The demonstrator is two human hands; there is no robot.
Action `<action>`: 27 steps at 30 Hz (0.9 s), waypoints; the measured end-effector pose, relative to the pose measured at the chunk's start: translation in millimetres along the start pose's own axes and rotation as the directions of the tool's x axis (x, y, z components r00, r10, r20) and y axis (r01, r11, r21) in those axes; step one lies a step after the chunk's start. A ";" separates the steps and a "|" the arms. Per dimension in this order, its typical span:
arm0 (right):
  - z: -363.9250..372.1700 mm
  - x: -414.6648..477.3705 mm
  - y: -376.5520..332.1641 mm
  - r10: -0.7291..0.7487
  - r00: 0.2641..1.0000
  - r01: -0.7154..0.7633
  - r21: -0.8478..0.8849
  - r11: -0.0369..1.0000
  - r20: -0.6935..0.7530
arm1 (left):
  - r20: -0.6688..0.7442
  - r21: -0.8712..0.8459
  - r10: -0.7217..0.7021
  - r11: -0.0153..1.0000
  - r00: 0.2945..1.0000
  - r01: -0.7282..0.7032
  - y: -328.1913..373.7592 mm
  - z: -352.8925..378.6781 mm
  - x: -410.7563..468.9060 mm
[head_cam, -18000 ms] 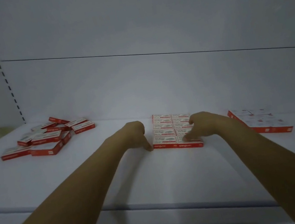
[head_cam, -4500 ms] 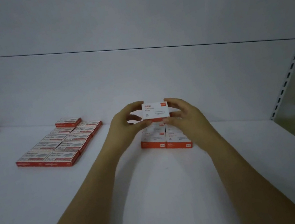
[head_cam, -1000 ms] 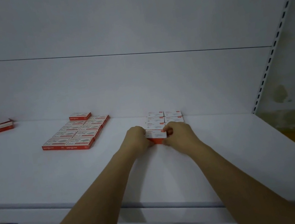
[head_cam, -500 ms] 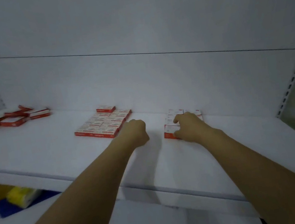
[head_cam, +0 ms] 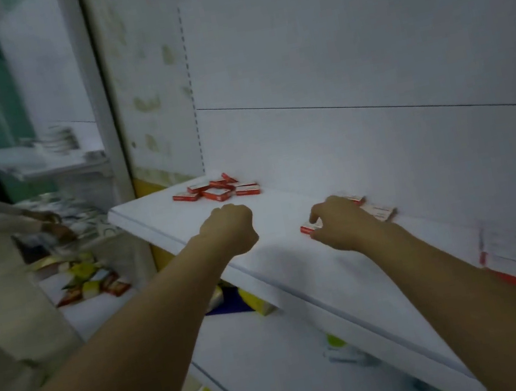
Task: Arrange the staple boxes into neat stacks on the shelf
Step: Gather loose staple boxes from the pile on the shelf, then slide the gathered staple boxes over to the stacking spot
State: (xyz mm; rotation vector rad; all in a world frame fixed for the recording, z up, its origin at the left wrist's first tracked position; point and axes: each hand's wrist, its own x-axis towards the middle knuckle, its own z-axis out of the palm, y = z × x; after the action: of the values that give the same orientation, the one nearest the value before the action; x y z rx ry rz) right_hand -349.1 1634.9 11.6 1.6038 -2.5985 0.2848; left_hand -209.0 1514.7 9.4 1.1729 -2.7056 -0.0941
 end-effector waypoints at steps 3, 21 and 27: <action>12.4 23.3 -41.1 -0.057 0.998 0.056 0.026 0.998 0.012 | -0.013 0.023 -0.050 0.998 0.999 0.050 -45.4 -8.5 3.3; 62.3 187.2 -128.5 -0.039 0.995 0.039 0.004 0.999 0.095 | 0.004 -0.056 -0.103 0.993 0.995 0.103 -178.1 12.8 117.6; 89.4 262.0 -133.8 -0.020 0.994 0.020 0.000 1.000 0.108 | 0.013 -0.048 -0.083 0.995 0.996 0.084 -194.4 29.5 184.0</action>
State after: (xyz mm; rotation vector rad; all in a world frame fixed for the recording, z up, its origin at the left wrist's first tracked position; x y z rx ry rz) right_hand -344.9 1329.0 -18.2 1.6894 -2.6576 0.2005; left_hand -198.6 1247.0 -18.0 1.2746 -2.6477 -0.1775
